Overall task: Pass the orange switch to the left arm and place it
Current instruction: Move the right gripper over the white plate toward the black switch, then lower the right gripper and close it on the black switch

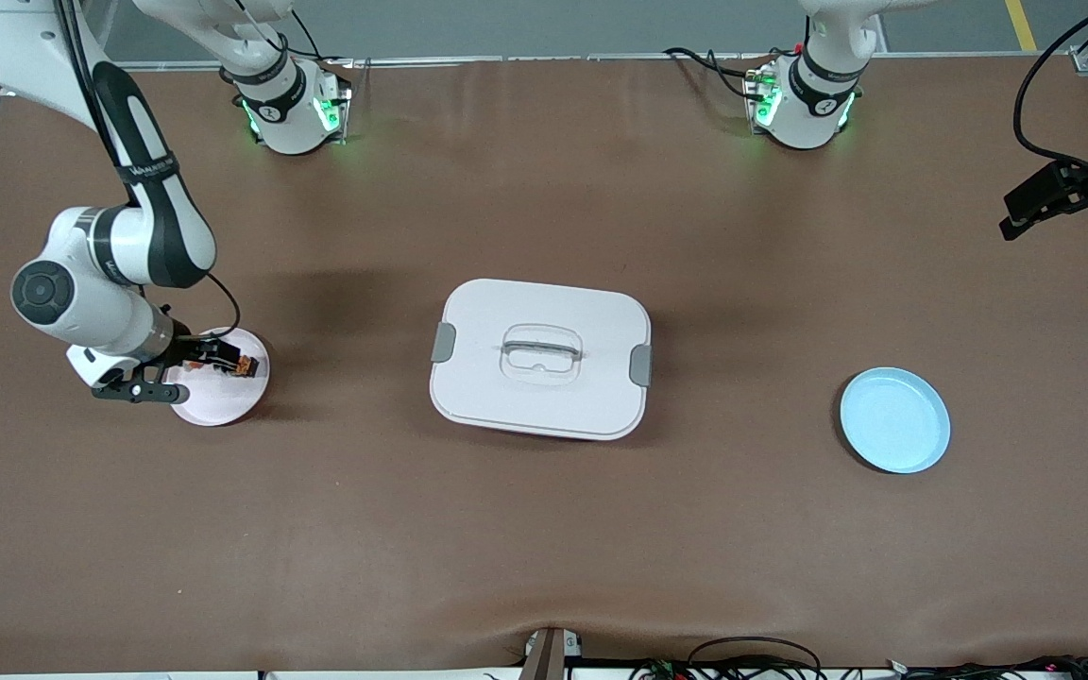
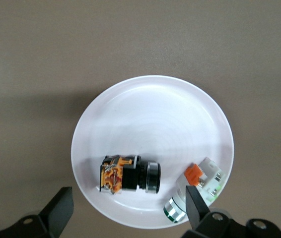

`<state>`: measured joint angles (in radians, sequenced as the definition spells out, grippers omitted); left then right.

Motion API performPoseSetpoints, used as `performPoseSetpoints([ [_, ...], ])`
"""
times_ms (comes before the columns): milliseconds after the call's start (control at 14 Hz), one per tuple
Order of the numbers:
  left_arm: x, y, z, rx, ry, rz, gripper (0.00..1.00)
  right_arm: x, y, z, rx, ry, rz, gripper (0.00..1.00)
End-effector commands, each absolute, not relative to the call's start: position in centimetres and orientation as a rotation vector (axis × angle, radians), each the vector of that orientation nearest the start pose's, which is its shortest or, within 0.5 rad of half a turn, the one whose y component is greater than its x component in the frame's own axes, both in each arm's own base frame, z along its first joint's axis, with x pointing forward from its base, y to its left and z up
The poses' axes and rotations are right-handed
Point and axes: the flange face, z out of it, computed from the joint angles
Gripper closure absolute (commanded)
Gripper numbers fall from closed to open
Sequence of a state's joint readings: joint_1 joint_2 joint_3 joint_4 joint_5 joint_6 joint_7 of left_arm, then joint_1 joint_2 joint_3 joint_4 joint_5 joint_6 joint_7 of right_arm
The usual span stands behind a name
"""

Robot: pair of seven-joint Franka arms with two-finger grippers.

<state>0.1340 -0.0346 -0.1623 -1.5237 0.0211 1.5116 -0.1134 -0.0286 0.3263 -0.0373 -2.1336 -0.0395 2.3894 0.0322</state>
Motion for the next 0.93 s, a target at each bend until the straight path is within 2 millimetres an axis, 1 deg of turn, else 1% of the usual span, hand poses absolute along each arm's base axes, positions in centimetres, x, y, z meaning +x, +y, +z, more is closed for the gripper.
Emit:
performPoseSetpoints([
  [0,53.9,-1.6,66.1,-3.124,-0.102,-0.051,0.00,56.6,-4.3,23.1,-3.174,0.165,0.098,0.00],
  [142,53.9,-1.6,66.2,-3.124,-0.102,-0.049,0.00,56.5,-3.9,22.4,-3.174,0.167,0.112,0.00],
  [427,53.8,-1.6,66.2,-3.124,-0.102,-0.046,0.00,56.3,-3.7,21.8,-3.172,0.203,0.133,0.00],
  [570,54.0,-1.4,65.9,-3.124,-0.107,-0.039,0.00,56.1,-3.7,21.6,-3.172,0.203,0.143,0.00],
  [641,54.3,-1.4,65.3,-3.124,-0.104,-0.023,0.00,56.0,-3.7,21.1,-3.171,0.205,0.157,0.00],
  [855,54.9,-1.5,64.5,-3.121,-0.100,-0.009,0.00,55.8,-3.7,19.8,-3.168,0.208,0.182,0.00],
])
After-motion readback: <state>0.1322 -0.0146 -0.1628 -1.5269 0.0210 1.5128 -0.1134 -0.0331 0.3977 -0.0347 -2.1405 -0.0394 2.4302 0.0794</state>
